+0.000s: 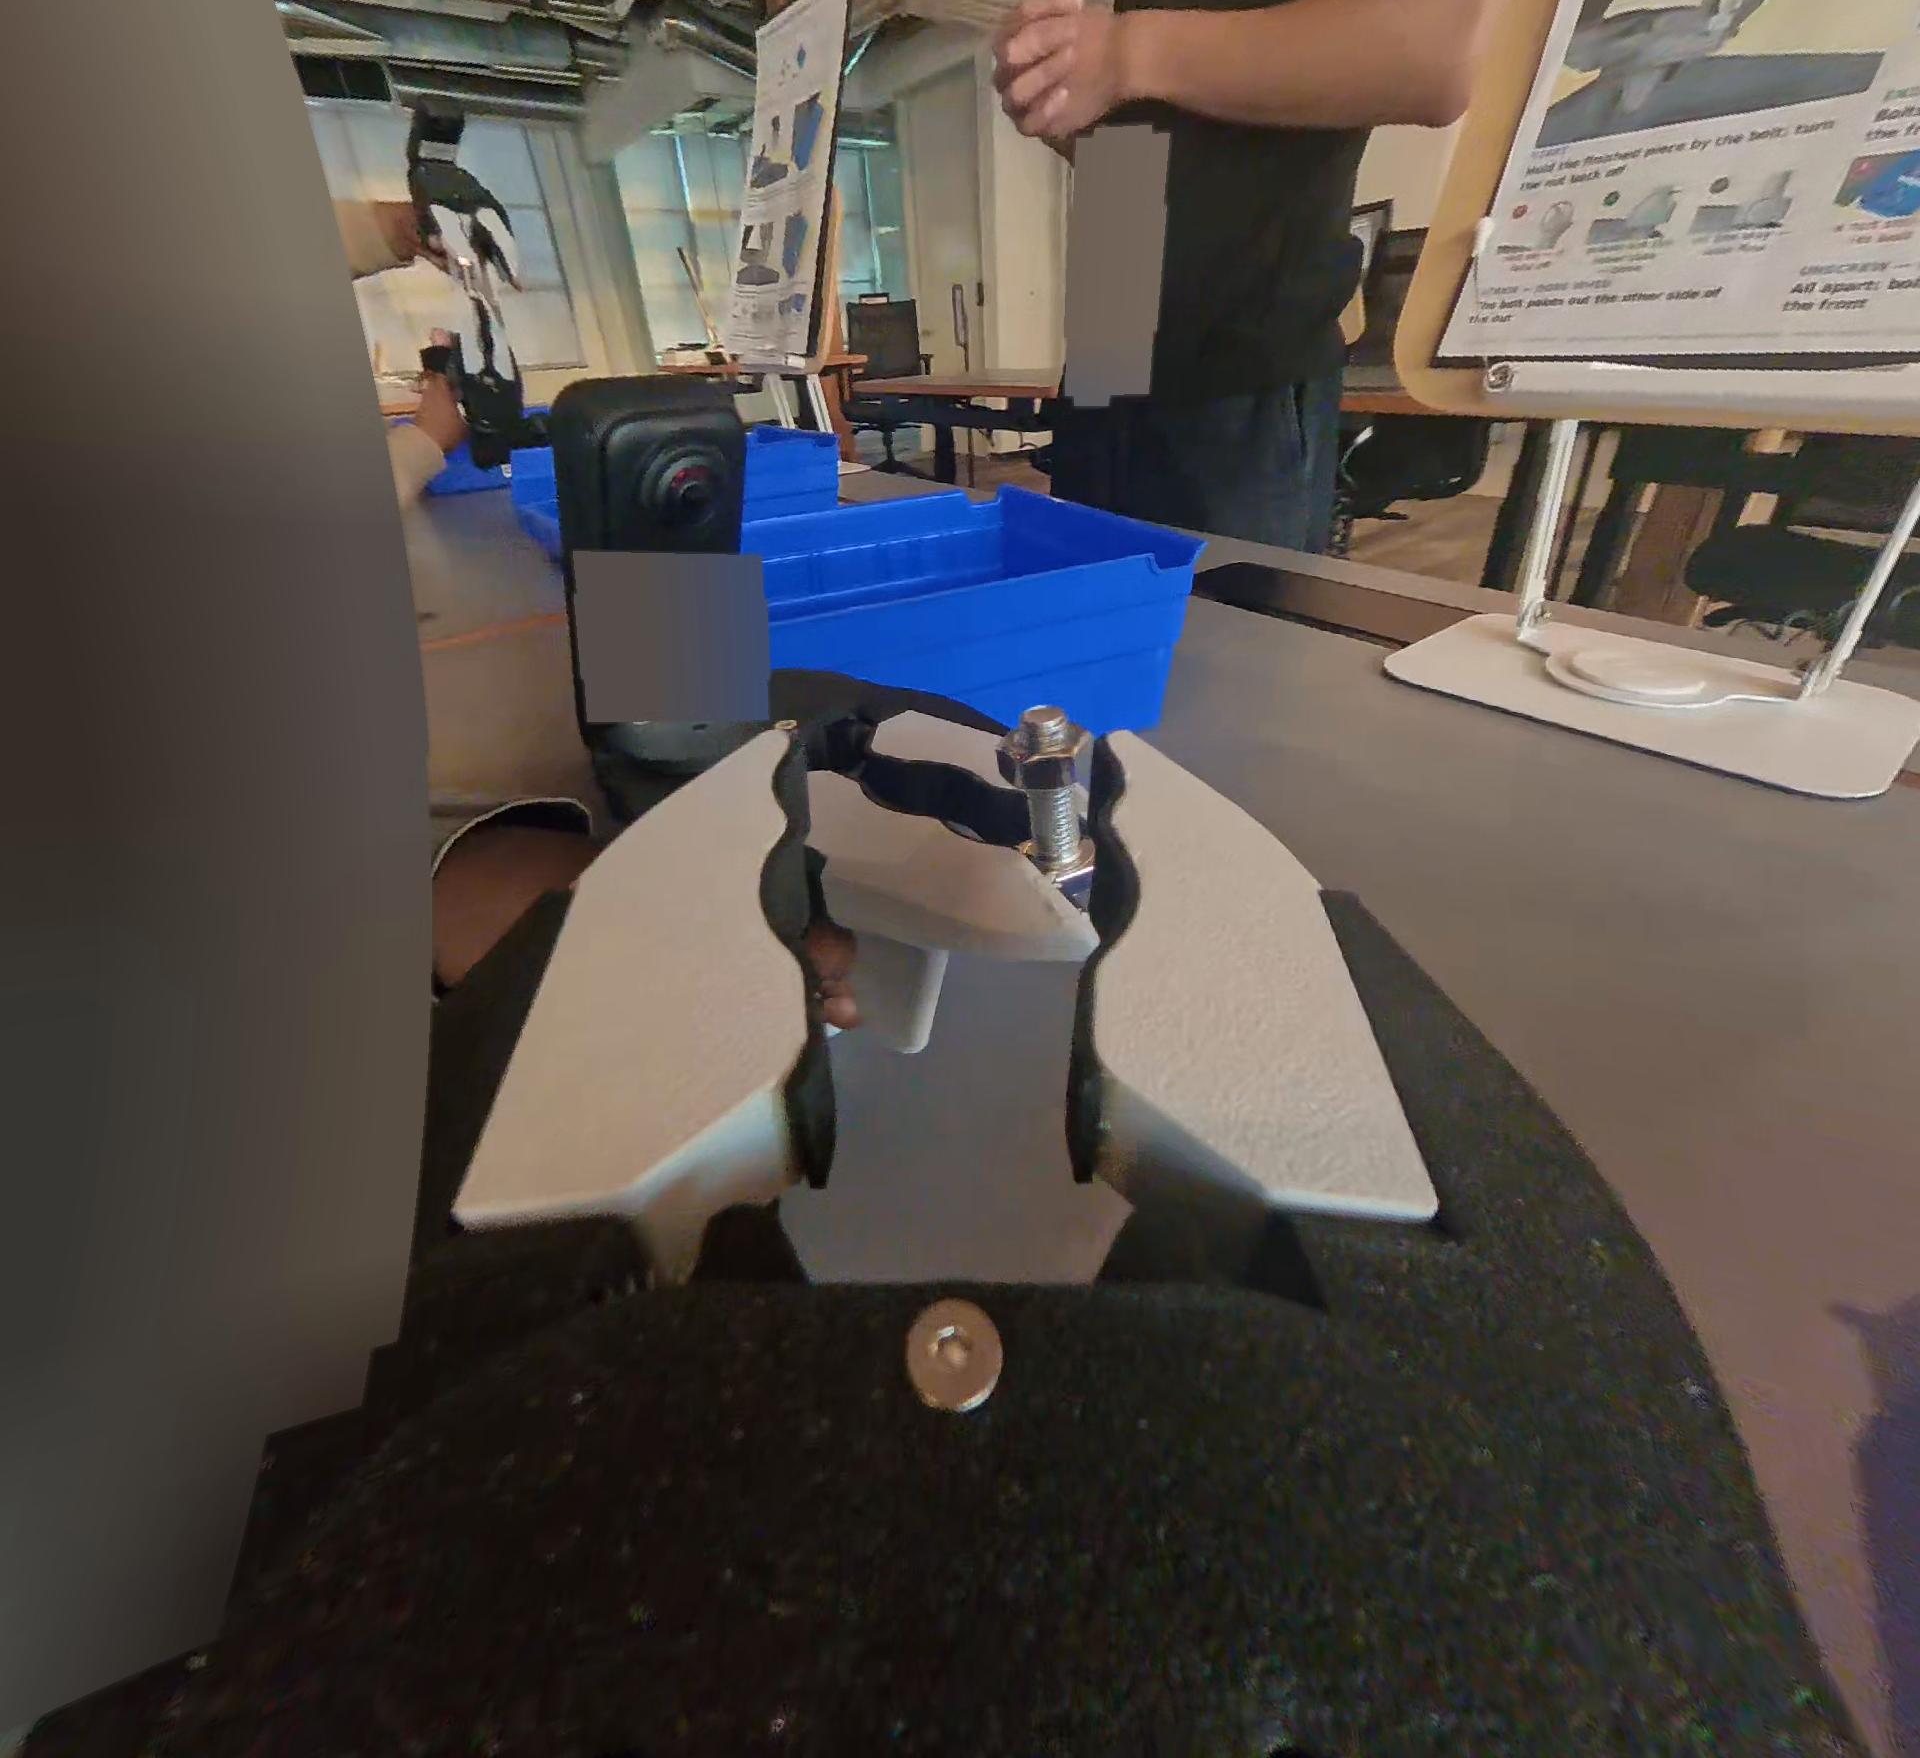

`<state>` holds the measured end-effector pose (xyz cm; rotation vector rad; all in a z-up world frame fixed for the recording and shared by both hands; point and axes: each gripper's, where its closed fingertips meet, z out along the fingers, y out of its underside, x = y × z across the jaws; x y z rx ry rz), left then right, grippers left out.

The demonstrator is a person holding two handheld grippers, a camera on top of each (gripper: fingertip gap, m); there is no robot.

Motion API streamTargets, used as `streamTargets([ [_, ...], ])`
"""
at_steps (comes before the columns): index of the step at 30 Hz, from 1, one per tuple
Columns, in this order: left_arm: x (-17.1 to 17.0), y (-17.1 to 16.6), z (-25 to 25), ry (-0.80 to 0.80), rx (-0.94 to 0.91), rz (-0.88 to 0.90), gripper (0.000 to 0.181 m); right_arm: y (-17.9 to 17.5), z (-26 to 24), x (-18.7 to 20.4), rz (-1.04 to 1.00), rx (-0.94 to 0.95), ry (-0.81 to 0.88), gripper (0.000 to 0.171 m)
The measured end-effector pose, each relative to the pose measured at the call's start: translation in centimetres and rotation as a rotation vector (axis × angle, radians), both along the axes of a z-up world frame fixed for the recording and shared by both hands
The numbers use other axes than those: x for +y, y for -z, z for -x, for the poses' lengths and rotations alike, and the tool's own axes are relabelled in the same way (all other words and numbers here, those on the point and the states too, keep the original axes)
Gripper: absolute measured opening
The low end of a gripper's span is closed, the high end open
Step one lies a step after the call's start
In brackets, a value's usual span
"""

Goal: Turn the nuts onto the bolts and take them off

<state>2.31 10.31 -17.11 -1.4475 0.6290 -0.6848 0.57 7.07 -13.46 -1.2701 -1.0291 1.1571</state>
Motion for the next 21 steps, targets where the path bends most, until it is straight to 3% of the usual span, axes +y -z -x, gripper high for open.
streamTargets([
  [11, 0.1, -0.1, 0.2, -0.005, -0.018, 0.012, 0.018, -0.4, -0.9, 2.6, 0.057, 0.036, 0.013, 0.045],
  [21, 0.2, -0.2, 0.3, -0.013, -0.022, 0.01, 0.018, 0.1, 0.7, 2.5, -0.094, -0.07, 0.079, 0.041],
])
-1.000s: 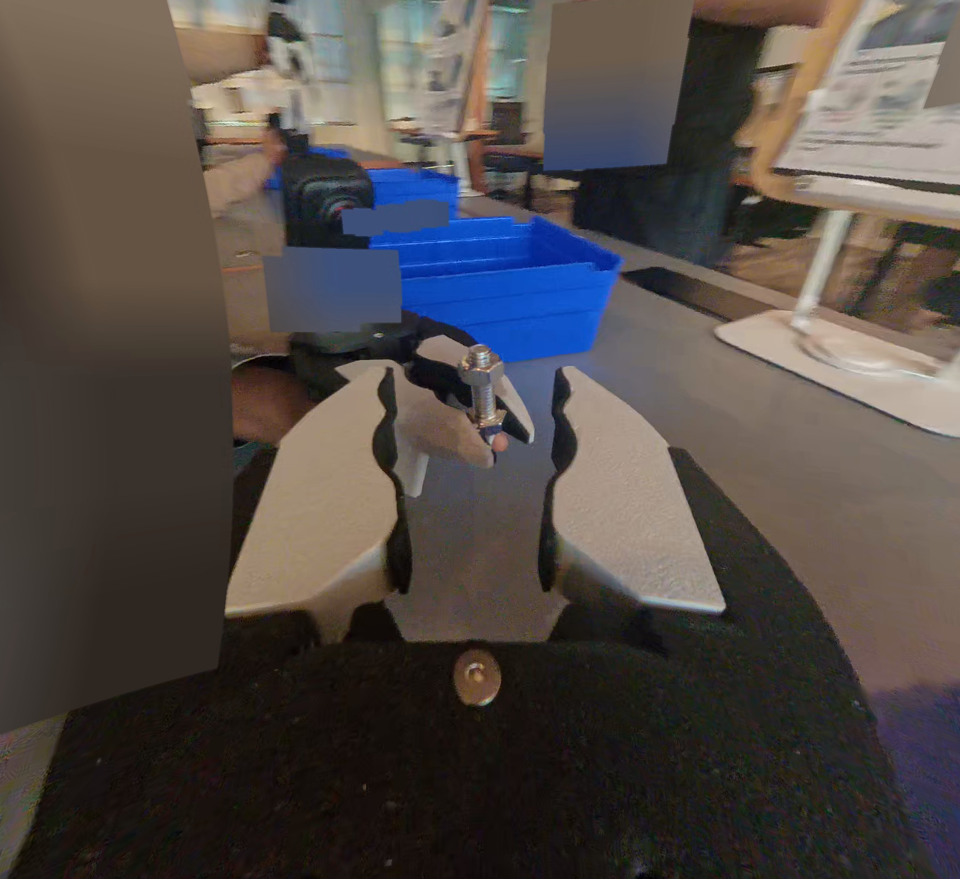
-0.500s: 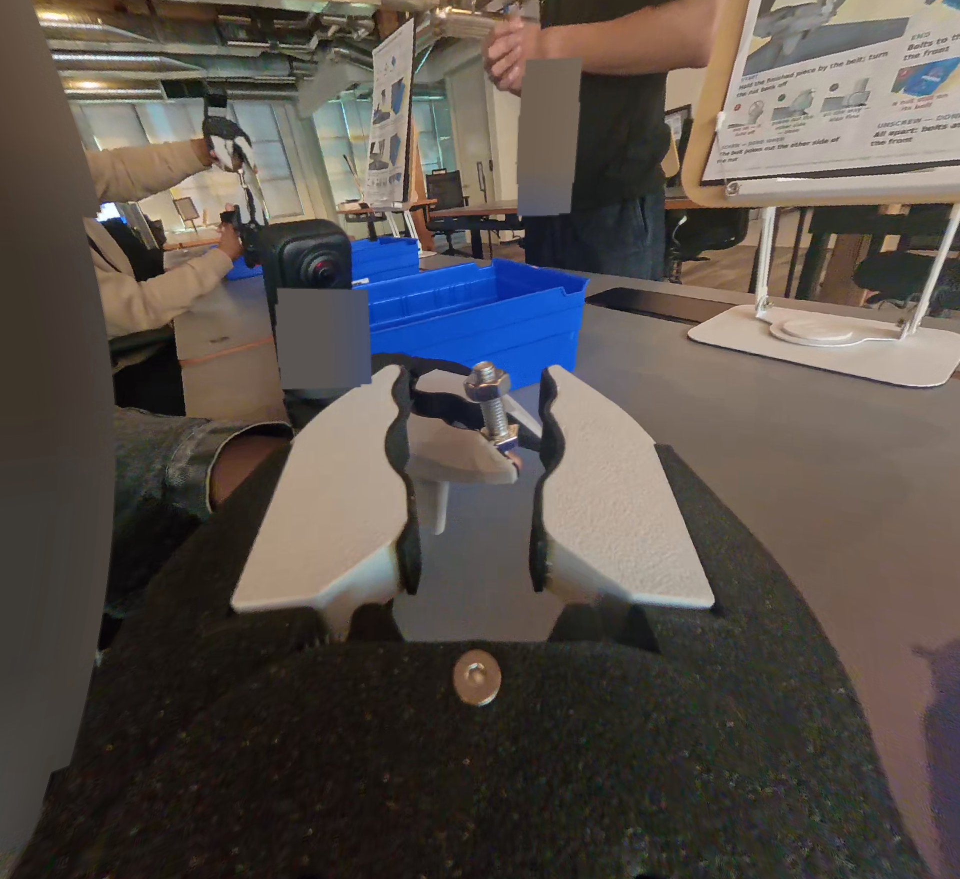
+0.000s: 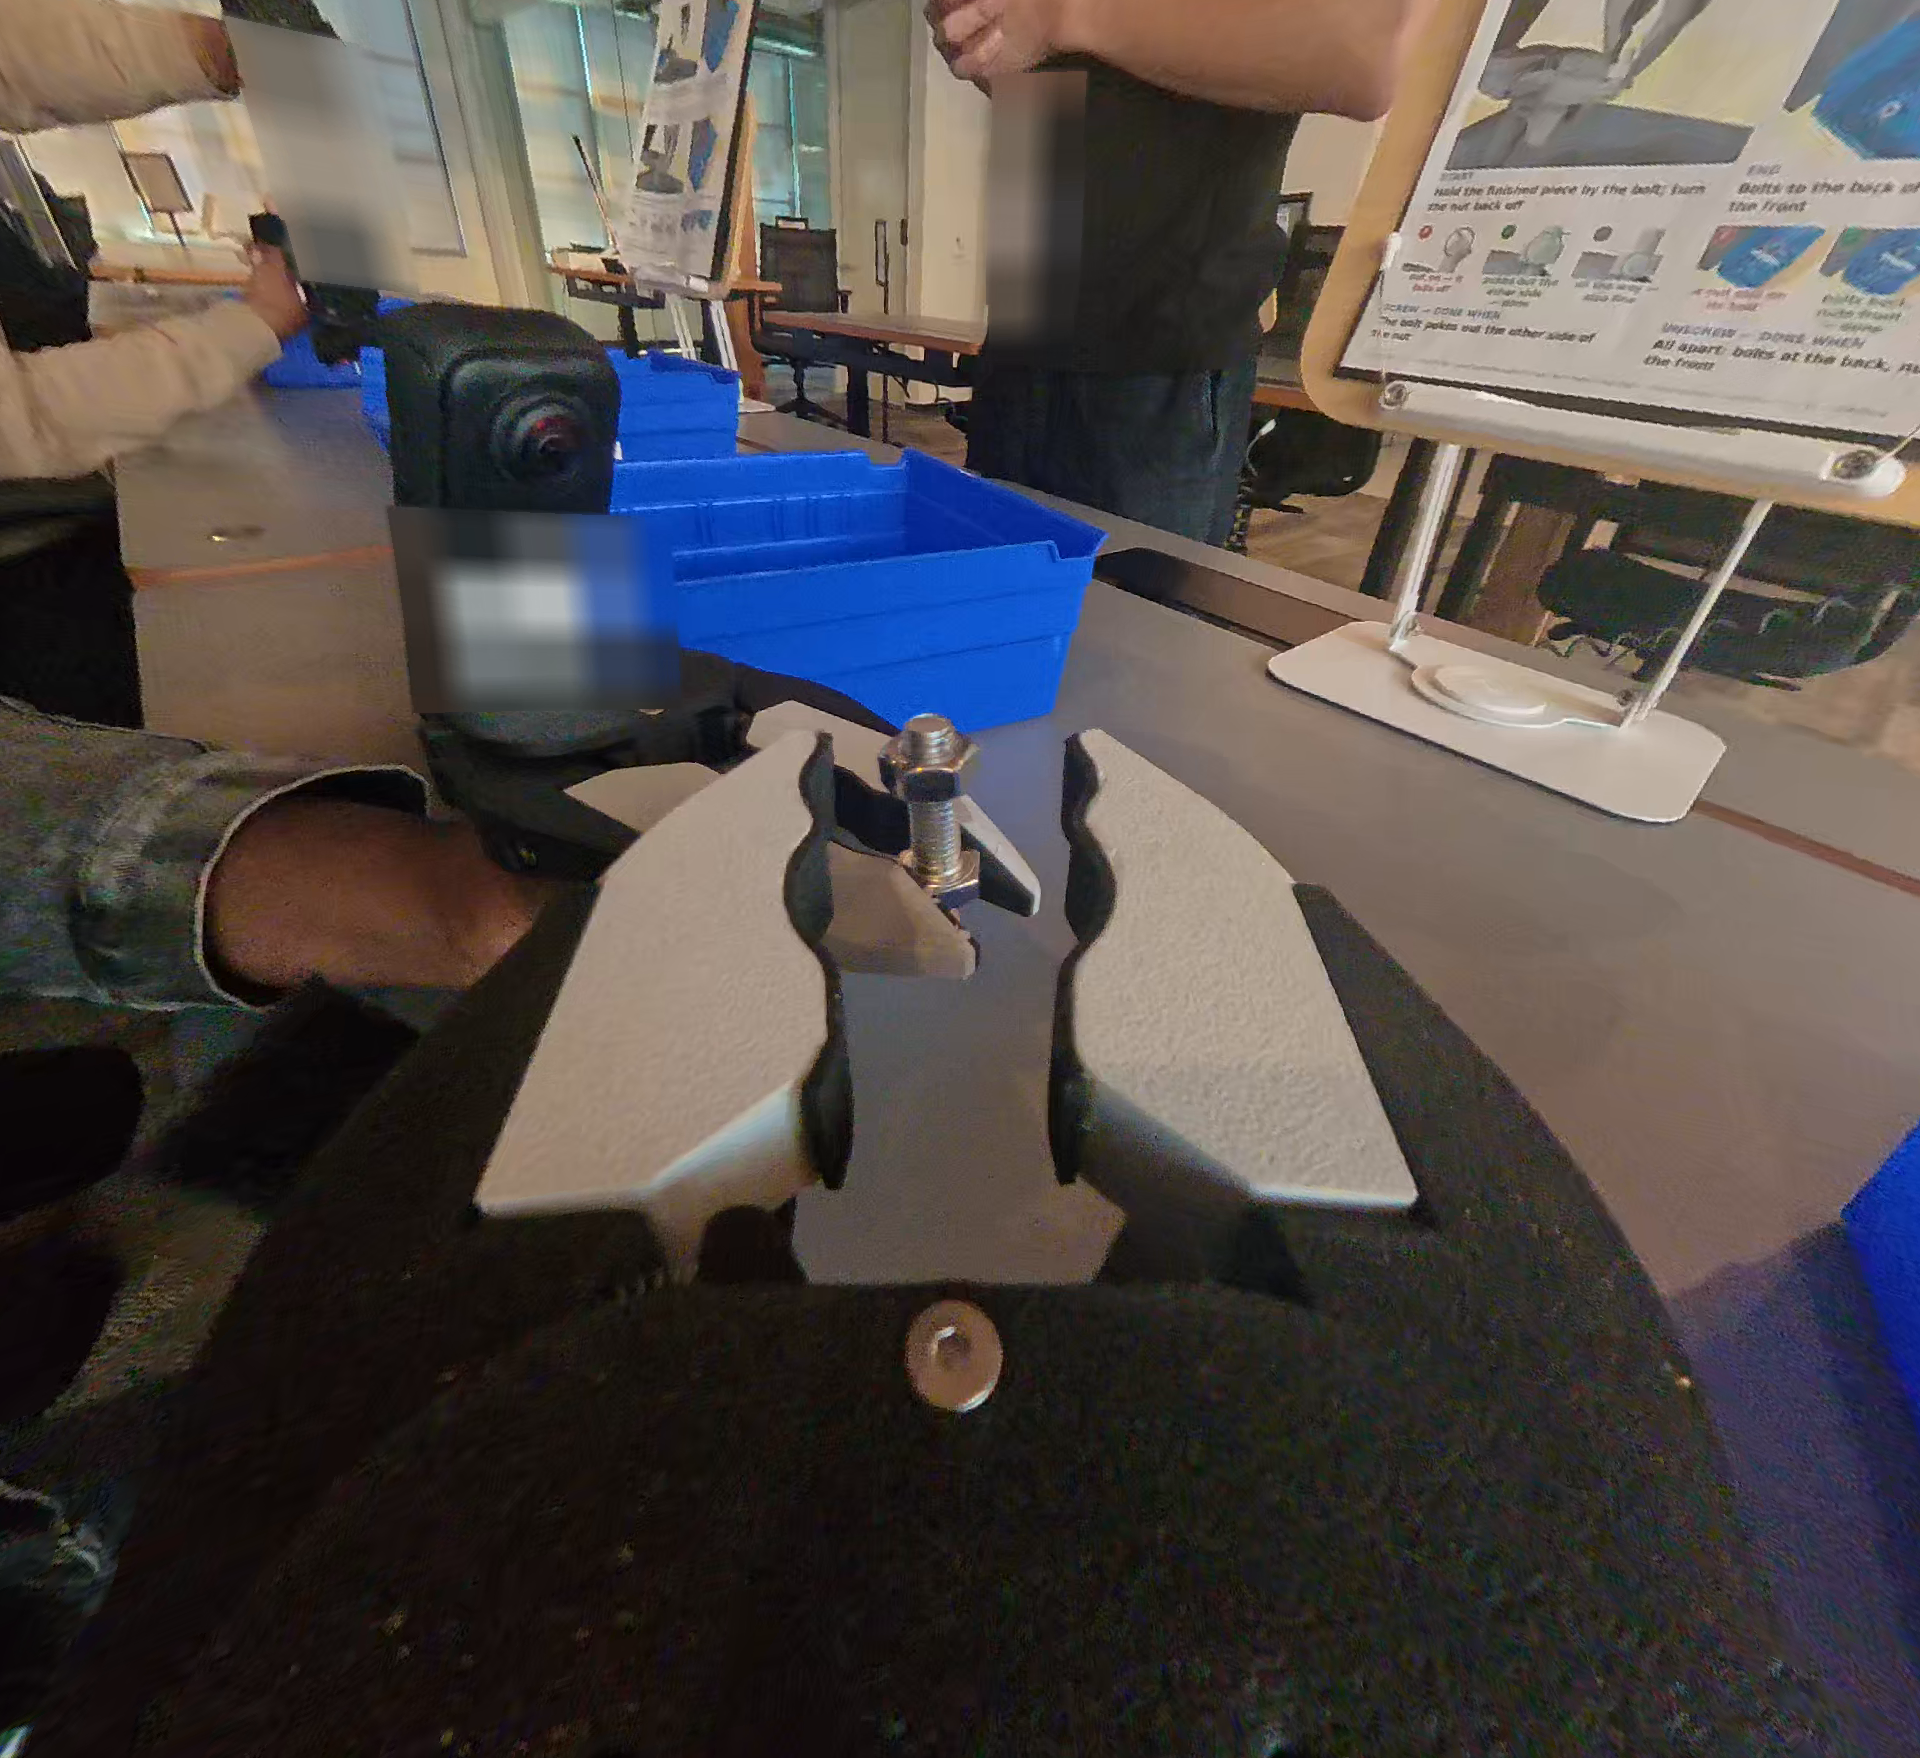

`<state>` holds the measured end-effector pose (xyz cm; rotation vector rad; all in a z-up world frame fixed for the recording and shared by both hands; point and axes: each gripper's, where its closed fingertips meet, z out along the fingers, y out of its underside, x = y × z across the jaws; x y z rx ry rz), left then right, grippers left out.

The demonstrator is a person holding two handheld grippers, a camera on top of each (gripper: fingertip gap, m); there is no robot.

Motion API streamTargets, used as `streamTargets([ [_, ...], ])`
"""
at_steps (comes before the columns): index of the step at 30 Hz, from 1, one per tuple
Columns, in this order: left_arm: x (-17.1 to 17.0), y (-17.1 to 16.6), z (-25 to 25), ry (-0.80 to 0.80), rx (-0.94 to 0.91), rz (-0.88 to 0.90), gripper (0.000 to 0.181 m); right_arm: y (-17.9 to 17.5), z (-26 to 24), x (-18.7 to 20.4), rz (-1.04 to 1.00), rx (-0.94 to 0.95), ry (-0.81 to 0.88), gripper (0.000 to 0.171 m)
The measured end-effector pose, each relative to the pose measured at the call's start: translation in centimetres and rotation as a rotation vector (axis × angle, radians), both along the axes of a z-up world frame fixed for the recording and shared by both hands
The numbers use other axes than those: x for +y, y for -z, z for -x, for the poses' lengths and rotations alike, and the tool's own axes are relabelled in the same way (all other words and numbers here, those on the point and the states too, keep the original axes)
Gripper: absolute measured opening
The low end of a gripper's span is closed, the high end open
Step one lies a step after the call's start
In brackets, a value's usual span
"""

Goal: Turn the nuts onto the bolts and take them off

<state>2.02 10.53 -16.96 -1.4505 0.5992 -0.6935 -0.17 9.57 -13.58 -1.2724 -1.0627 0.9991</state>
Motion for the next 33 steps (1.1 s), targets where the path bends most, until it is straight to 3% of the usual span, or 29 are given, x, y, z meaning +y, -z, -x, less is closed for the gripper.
streamTargets([
  [20, 0.1, 0.1, 0.1, -0.012, -0.002, 0.006, 0.018, 0.2, -0.4, 0.8, -0.053, -0.027, 0.011, 0.032],
  [23, 0.1, 0.0, 0.1, -0.01, -0.008, 0.005, 0.018, 0.1, -1.4, 1.2, -0.08, -0.021, 0.049, 0.0],
  [26, 0.1, 0.1, 0.1, -0.009, 0.001, 0.004, 0.018, -0.4, -2.2, 1.3, -0.093, 0.018, 0.057, 0.0],
  [27, 0.1, 0.0, 0.1, -0.009, 0.001, 0.003, 0.018, -0.4, -2.0, 1.1, -0.083, 0.021, 0.034, 0.002],
  [31, 0.1, 0.1, 0.1, -0.011, 0.002, 0.001, 0.018, 0.5, -0.8, 0.2, -0.042, -0.033, -0.027, 0.04],
  [33, 0.1, 0.1, 0.1, -0.012, 0.006, 0.0, 0.018, 0.9, -0.3, 0.0, -0.047, -0.058, -0.034, 0.043],
])
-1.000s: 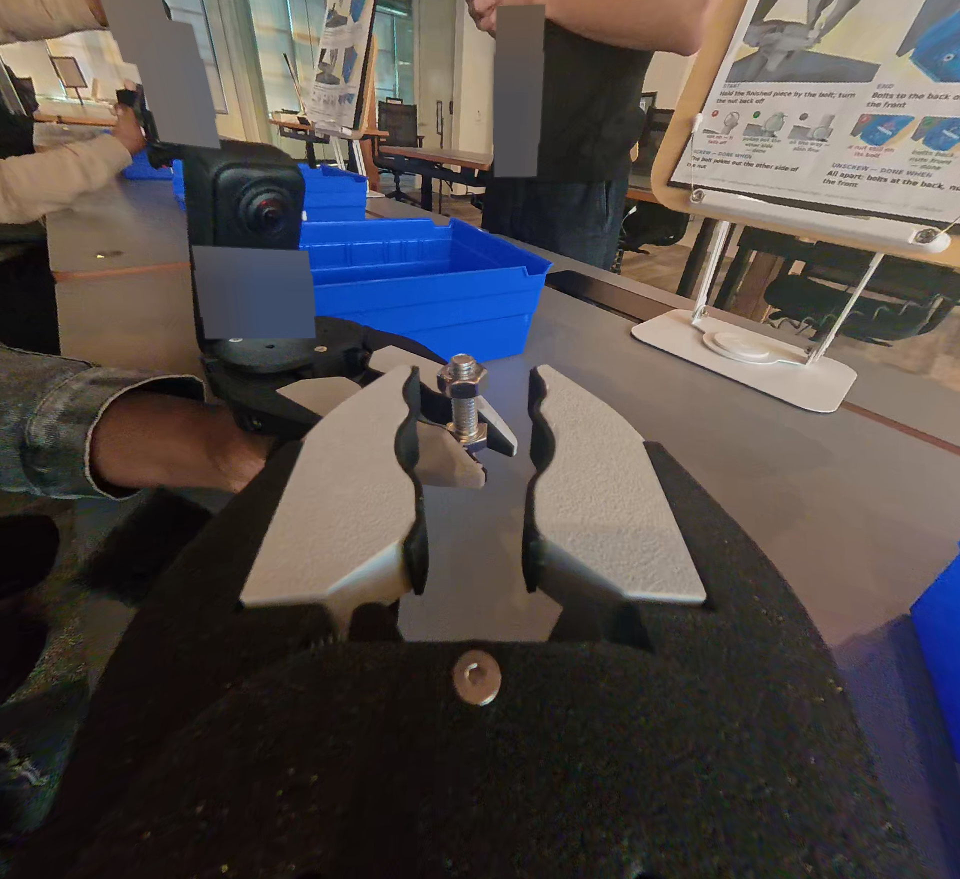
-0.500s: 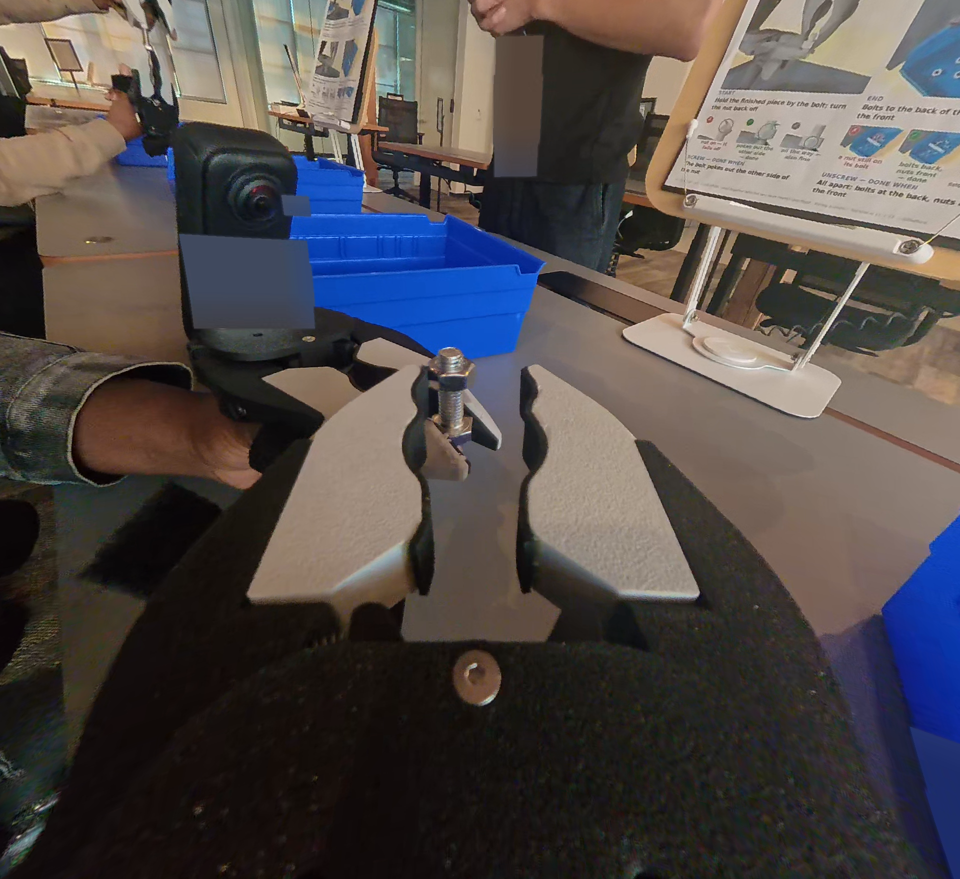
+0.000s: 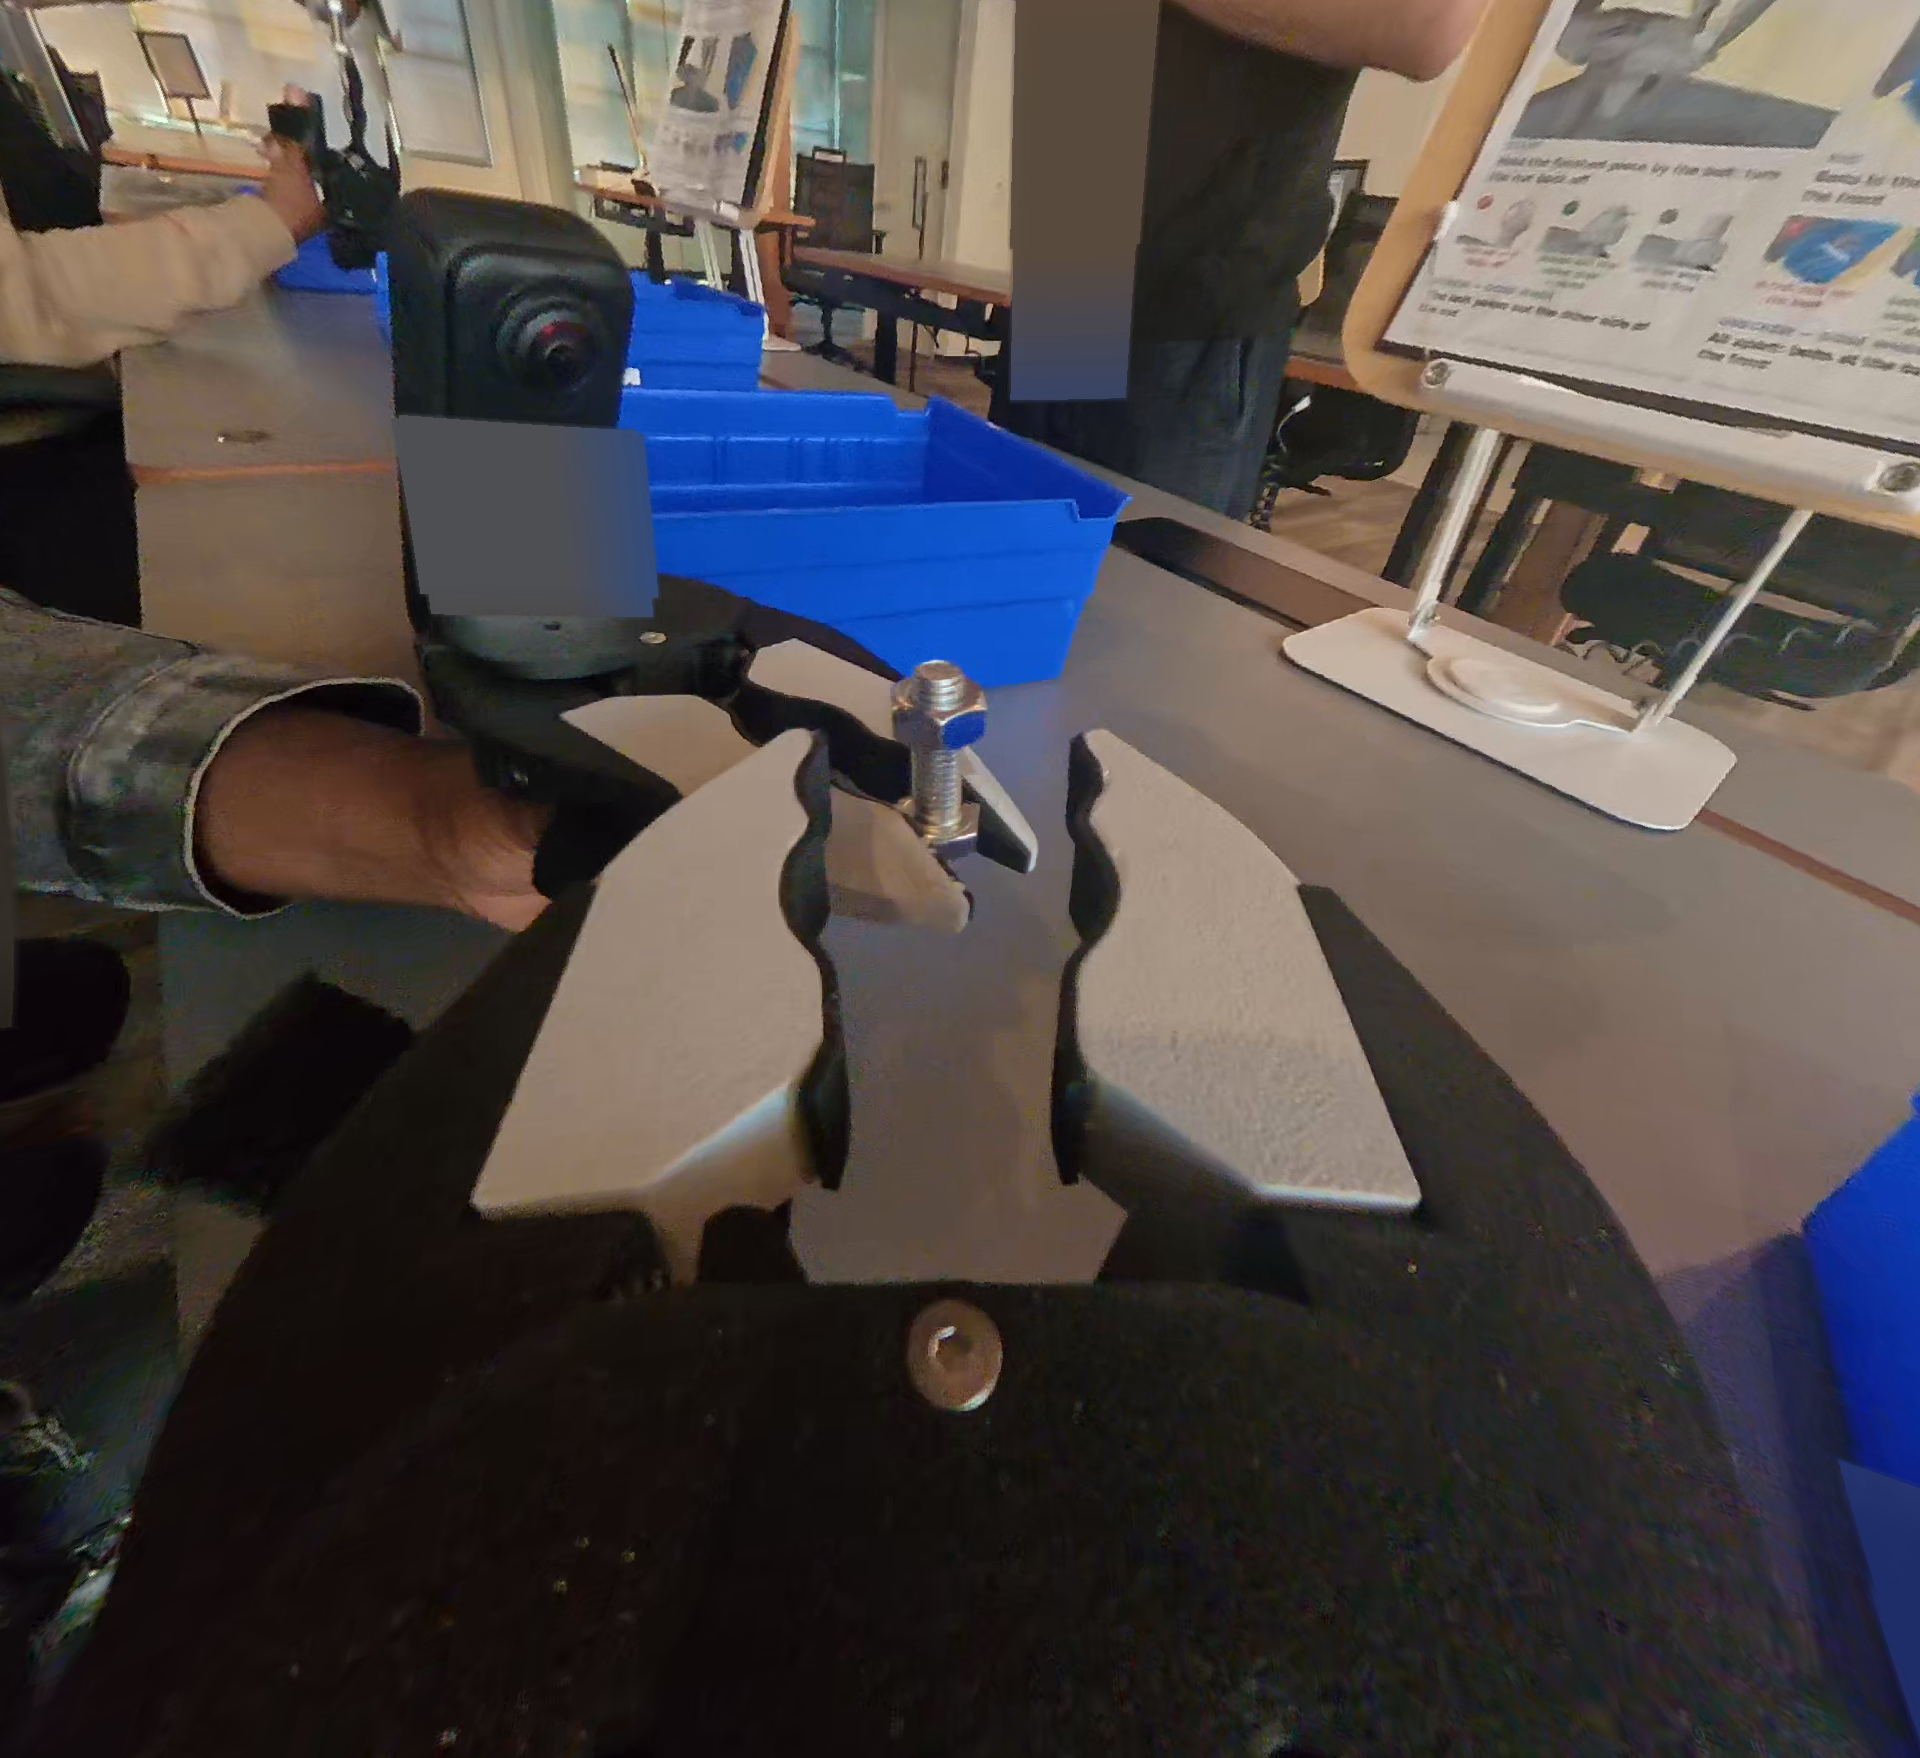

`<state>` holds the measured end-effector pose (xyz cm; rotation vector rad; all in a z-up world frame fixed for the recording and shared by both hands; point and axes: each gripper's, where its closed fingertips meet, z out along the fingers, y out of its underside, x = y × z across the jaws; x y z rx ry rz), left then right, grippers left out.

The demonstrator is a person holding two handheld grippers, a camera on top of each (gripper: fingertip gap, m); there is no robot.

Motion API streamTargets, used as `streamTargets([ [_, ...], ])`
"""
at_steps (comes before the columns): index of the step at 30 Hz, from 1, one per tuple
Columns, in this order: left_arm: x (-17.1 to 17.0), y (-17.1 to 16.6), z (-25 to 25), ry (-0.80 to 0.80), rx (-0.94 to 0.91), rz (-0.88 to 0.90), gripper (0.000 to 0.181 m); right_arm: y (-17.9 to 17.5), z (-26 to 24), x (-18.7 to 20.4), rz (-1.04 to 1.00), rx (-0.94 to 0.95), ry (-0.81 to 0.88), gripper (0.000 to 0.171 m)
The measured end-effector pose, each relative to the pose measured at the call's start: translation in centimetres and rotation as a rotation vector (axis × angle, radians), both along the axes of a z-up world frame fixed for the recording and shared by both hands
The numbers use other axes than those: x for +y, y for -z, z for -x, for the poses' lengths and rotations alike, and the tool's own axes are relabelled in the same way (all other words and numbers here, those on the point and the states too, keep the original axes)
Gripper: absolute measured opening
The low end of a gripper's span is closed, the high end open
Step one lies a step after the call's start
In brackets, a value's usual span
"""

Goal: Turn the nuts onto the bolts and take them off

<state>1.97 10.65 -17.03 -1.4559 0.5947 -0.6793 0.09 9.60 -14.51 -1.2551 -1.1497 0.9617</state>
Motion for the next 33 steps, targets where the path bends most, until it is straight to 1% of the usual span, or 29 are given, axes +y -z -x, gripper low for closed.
streamTargets([
  [3, 0.0, 0.0, -0.1, -0.001, -0.001, -0.001, 0.018, 0.1, 0.4, -0.1, -0.016, -0.006, 0.001, 0.038],
  [7, -0.1, 0.0, 0.0, 0.002, -0.002, 0.0, 0.018, -0.3, 0.1, 0.2, -0.029, 0.008, 0.016, 0.023],
  [8, -0.1, 0.0, 0.0, -0.001, -0.002, 0.001, 0.018, -0.3, 0.0, 0.1, -0.029, 0.006, 0.012, 0.018],
  [10, -0.1, 0.0, 0.0, 0.004, -0.013, 0.005, 0.018, -0.4, -0.4, 0.4, -0.033, 0.015, 0.031, 0.0],
  [12, -0.1, 0.0, 0.0, 0.002, -0.01, 0.001, 0.018, -0.9, -1.1, 0.8, -0.051, 0.044, 0.061, 0.0],
  [16, 0.0, 0.1, -0.1, 0.005, 0.003, -0.001, 0.018, -0.8, -1.1, 0.5, -0.016, 0.047, 0.019, 0.002],
  [18, 0.0, 0.0, -0.1, 0.006, -0.001, 0.001, 0.018, -0.7, -0.8, 0.3, -0.015, 0.05, 0.0, 0.017],
  [21, 0.0, 0.1, -0.1, 0.005, 0.001, 0.001, 0.018, -0.5, -0.2, -0.2, 0.003, 0.035, -0.038, 0.026],
  [28, 0.0, 0.1, -0.1, 0.007, 0.004, 0.0, 0.018, -0.1, 0.4, -0.6, -0.01, 0.007, -0.057, 0.027],
  [33, 0.0, 0.1, -0.2, 0.01, 0.009, -0.002, 0.018, -0.2, 0.2, -0.4, -0.012, 0.01, -0.048, 0.024],
])
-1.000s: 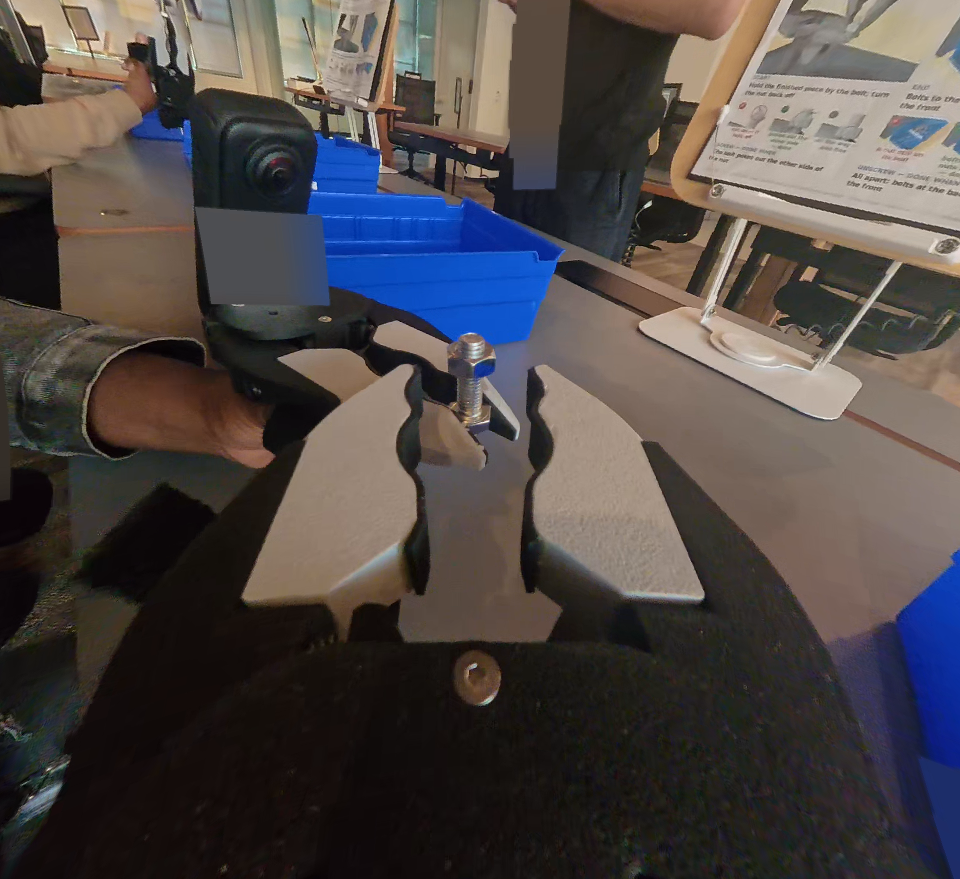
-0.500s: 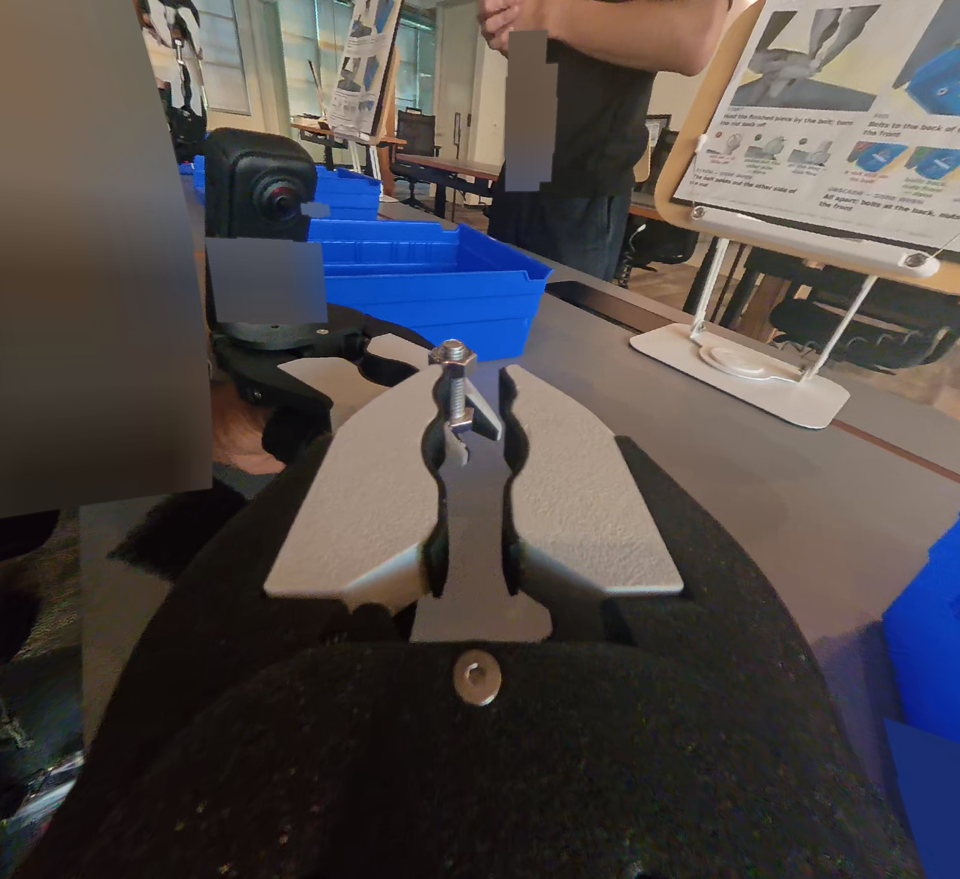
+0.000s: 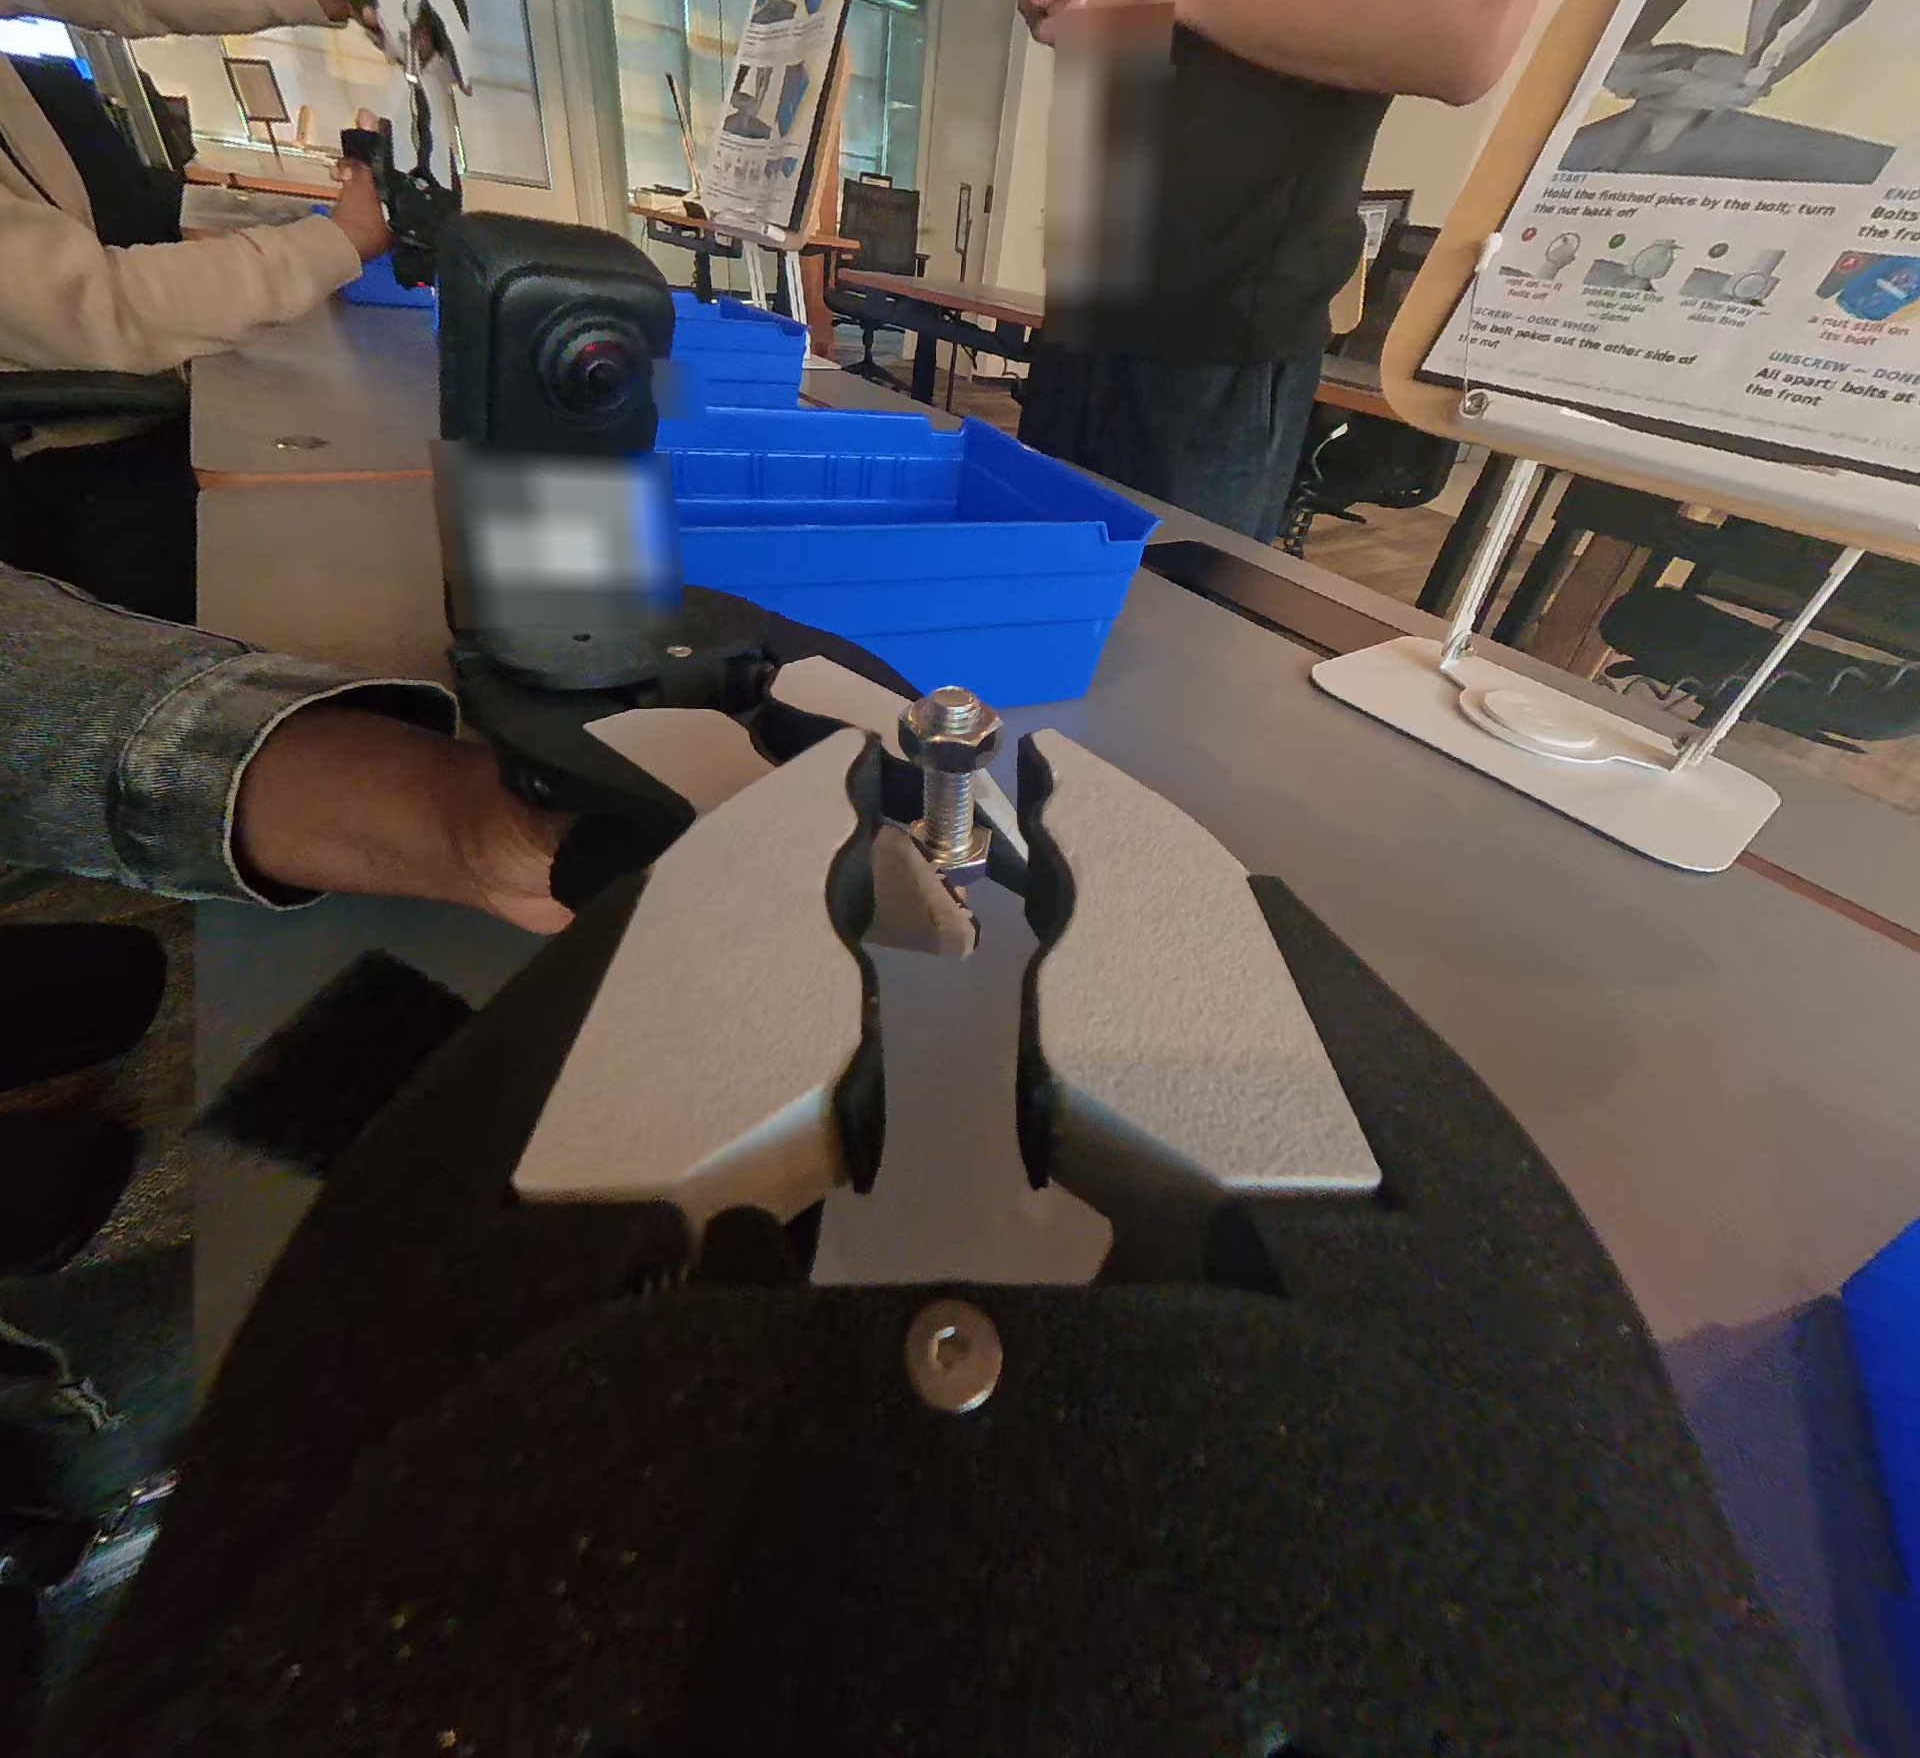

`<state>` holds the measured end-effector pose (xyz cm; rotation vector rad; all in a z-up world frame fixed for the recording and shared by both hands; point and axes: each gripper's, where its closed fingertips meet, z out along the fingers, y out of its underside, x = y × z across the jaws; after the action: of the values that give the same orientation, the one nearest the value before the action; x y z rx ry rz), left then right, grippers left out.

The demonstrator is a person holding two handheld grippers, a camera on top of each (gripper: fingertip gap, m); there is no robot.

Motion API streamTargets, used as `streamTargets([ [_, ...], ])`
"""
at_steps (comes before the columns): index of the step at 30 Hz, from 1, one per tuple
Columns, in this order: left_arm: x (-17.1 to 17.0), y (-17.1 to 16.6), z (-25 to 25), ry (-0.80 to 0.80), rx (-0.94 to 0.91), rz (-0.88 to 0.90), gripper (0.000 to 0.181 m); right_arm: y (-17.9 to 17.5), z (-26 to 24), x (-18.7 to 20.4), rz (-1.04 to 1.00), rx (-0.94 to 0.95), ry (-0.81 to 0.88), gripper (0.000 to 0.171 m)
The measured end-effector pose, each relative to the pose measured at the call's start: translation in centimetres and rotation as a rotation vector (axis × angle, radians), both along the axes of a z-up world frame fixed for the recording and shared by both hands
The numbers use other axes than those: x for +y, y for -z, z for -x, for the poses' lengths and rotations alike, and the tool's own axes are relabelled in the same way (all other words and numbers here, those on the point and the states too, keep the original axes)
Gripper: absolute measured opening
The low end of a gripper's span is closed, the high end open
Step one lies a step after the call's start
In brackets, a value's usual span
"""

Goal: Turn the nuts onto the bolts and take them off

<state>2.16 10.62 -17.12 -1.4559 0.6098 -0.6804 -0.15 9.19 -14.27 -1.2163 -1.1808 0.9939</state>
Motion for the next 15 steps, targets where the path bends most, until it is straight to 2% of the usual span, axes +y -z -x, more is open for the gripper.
streamTargets([
  [15, -0.22, 0.04, -0.06, 0.003, 0.004, 0.001, 0.018, 0.13, -0.26, 0.2, -0.019, -0.013, 0.012, 0.019],
])
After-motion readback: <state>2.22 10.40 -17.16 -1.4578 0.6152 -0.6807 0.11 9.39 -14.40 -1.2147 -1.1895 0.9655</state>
